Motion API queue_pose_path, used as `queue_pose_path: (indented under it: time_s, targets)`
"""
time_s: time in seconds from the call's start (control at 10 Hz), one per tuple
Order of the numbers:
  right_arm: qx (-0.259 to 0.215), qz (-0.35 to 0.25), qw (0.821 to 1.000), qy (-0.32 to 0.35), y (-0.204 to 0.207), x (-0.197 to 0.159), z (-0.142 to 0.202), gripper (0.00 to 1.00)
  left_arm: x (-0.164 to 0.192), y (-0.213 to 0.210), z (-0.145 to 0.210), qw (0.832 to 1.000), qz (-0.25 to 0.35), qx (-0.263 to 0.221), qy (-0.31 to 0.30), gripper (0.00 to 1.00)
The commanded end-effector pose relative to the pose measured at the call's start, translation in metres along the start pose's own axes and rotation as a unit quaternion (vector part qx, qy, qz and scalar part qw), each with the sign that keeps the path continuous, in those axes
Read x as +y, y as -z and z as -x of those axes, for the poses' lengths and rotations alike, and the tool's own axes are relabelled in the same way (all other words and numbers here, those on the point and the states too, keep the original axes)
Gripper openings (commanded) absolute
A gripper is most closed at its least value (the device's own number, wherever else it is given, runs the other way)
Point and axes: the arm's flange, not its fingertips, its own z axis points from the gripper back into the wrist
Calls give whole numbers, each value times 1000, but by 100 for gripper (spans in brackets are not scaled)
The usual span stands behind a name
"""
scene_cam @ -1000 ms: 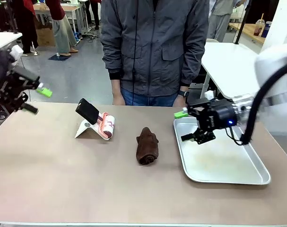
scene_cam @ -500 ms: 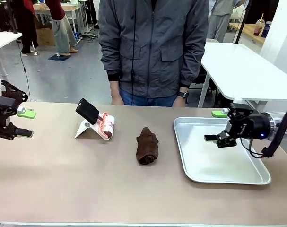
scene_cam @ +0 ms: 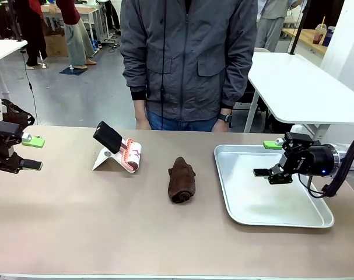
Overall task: Clean the surface of the table.
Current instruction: Return the Lint Roller and towel to their original positions.
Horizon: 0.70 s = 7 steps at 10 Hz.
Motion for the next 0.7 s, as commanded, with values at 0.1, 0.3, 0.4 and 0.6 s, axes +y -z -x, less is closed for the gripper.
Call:
queue_pose_path:
  time_s: [0.1,0.3,0.4,0.6]
  targets:
    - [6,0,1000,11,2,10,1,100,-5,-2,0,1000,2,1,-4,100]
    - [6,0,1000,11,2,10,1,100,-5,-2,0,1000,2,1,-4,100]
    - [6,0,1000,11,2,10,1,100,-5,-2,0,1000,2,1,-4,100]
    - [6,0,1000,11,2,10,1,100,-5,-2,0,1000,2,1,-4,100]
